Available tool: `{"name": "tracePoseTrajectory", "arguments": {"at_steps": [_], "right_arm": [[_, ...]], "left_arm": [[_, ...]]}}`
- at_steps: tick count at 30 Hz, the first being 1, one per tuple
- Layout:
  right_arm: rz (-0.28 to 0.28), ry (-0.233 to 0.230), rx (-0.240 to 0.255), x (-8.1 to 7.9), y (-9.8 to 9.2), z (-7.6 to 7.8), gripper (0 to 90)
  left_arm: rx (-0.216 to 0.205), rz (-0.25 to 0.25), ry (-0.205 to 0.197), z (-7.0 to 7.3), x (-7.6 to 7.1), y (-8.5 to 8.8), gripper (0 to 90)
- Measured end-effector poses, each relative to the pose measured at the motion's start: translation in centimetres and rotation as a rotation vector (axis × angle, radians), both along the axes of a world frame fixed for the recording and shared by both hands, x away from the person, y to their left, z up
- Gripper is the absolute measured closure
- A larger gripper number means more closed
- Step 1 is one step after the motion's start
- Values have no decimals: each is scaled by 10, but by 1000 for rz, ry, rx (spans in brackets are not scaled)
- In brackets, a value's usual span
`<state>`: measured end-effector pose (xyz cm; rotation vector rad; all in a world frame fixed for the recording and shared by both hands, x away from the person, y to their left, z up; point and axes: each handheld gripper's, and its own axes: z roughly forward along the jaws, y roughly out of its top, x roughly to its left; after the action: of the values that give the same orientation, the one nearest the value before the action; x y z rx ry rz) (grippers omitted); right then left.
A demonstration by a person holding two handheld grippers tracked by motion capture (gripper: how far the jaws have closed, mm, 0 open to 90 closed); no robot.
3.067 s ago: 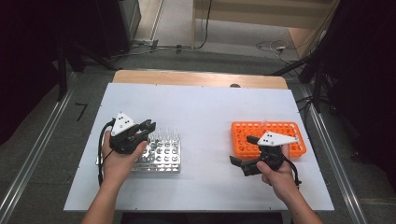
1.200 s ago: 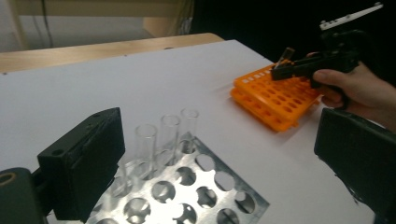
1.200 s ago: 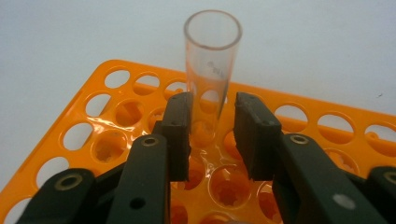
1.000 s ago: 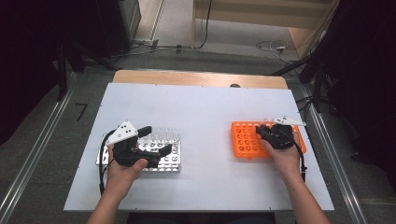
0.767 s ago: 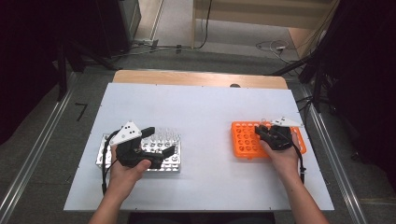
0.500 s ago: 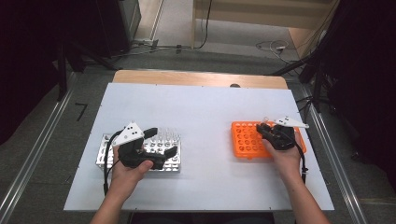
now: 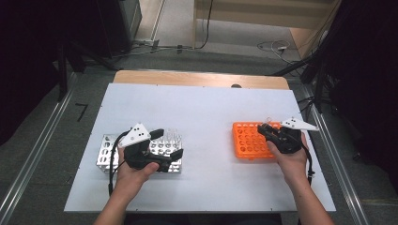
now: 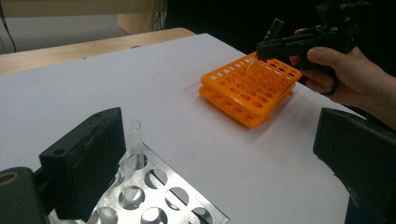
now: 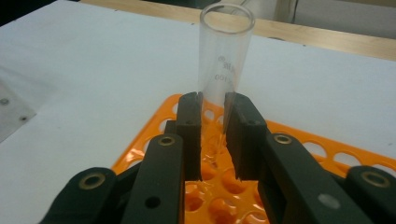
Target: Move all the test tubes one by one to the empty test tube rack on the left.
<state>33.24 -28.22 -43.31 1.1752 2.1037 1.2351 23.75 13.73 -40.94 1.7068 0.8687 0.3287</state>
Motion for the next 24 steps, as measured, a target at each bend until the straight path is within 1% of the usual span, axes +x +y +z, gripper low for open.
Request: {"name": "tracePoseTrajectory", "arguments": {"at_steps": [5,9,13,15,17,18,19,21,24], "right_arm": [[64,1,-23,-13,16,5,737],[115,6,-19,-24,28,9,736],[163,9,-17,-35,39,13,735],[184,5,-22,-40,44,15,735],[201,3,-24,-44,49,16,734],[211,1,-23,-46,52,17,734],[218,5,-22,-48,54,18,734],[237,11,-20,-52,60,18,734],[270,13,-23,-59,70,18,733]], "left_arm": [[-8,-17,-3,1,-2,-4,16],[-9,-26,-8,3,-2,-8,16],[-13,-47,-13,4,-3,-13,26],[-15,-62,-9,4,-3,-17,29],[-19,-78,-16,4,-4,-20,33],[-22,-90,-24,4,-5,-22,35],[-27,-111,-21,5,-5,-25,35],[-23,-133,-26,5,-6,-29,32],[-17,-148,-22,6,-6,-37,35]]}}
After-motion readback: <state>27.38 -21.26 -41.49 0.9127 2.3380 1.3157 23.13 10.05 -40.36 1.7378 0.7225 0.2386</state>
